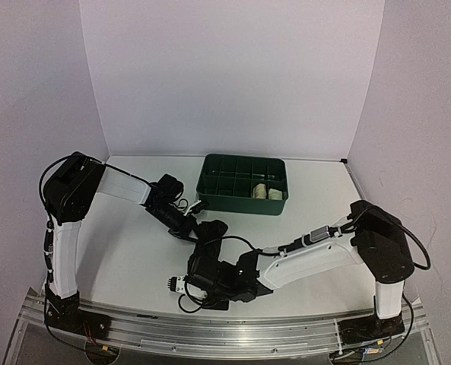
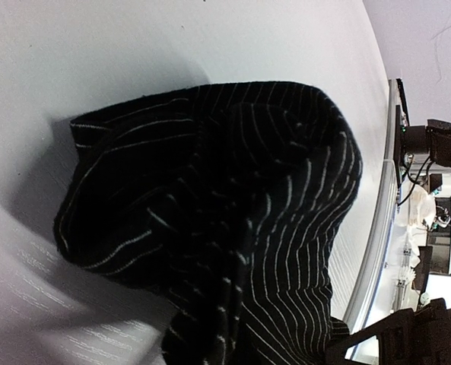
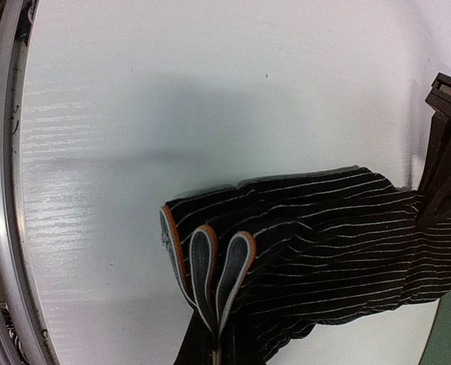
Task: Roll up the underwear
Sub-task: Roll the underwear to the center of the board.
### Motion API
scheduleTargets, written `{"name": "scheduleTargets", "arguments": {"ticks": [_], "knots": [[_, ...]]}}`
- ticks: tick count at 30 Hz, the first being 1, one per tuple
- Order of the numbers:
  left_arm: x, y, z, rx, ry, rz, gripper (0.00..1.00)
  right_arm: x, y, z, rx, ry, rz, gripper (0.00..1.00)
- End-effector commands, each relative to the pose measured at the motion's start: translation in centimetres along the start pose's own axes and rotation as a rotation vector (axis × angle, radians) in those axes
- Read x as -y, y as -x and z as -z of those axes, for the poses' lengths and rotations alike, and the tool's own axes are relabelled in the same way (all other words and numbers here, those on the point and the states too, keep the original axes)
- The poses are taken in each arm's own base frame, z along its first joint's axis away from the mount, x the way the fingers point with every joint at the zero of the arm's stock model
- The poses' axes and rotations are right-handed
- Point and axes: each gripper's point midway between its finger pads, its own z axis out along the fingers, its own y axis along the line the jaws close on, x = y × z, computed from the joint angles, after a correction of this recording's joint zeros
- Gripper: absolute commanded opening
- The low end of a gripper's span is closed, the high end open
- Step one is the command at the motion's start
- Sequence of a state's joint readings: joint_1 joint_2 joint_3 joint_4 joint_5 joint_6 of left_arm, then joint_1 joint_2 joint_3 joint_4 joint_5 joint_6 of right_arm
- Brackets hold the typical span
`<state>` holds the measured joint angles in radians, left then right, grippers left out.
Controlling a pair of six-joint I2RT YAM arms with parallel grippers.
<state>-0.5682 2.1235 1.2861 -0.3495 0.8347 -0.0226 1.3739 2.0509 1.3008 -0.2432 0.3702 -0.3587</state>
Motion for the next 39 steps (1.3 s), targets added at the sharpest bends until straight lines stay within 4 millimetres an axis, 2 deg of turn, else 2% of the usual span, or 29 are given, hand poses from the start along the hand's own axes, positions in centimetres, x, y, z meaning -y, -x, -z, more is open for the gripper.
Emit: {"name": "scheduleTargets", "arguments": {"ticks": [1, 3, 5, 11, 15, 19, 25, 28, 31, 33, 36, 39], "knots": [[1.0, 0.5, 0.8, 0.007, -0.025, -0.07, 0.37, -2.5, -1.9, 0.4, -0.091, 0.153, -0.048, 0.0], [1.9, 0.9, 1.7, 0.02, -0.044, -0.115, 0.57, -3.9, -1.8, 1.0, -0.102, 0.261, -0.109, 0.0], [2.6, 1.1, 2.8, 0.039, -0.063, -0.153, 0.69, -5.0, -1.8, 1.5, -0.116, 0.371, -0.203, 0.0], [3.9, 1.5, 7.4, 0.133, -0.127, -0.227, 0.87, -7.7, -2.6, 1.2, -0.187, 0.61, -0.438, 0.0], [4.7, 0.5, 10.2, 0.17, -0.146, -0.279, 0.87, -8.2, -3.2, 0.3, -0.242, 0.725, -0.593, 0.0], [5.3, -2.1, 12.7, 0.176, -0.11, -0.42, 0.81, -8.2, -3.7, -0.3, -0.28, 0.817, -0.711, 0.0], [7.9, -7.0, 14.5, 0.114, 0.011, -0.881, 0.67, -6.9, -3.3, -1.3, -0.244, 0.893, -0.874, 0.0], [9.6, -8.9, 12.9, 0.048, 0.111, -1.093, 0.68, -6.5, -3.2, -1.8, -0.236, 0.929, -0.929, 0.0], [12.3, -11.9, 9.4, -0.037, 0.148, -1.324, 0.82, -6.2, -2.9, -2.3, -0.219, 0.974, -0.977, 0.0], [13.5, -13.8, 7.2, -0.091, 0.119, -1.398, 0.87, -5.9, -2.8, -2.7, -0.208, 1.017, -1.019, 0.0], [12.9, -14.6, 4.1, -0.161, 0.174, -1.452, 0.9, -5.8, -3.1, -3.4, -0.216, 1.074, -1.077, 0.0], [12.2, -14.6, 2.1, -0.191, 0.23, -1.504, 0.92, -5.8, -3.6, -4.1, -0.247, 1.099, -1.132, 0.0]]}}
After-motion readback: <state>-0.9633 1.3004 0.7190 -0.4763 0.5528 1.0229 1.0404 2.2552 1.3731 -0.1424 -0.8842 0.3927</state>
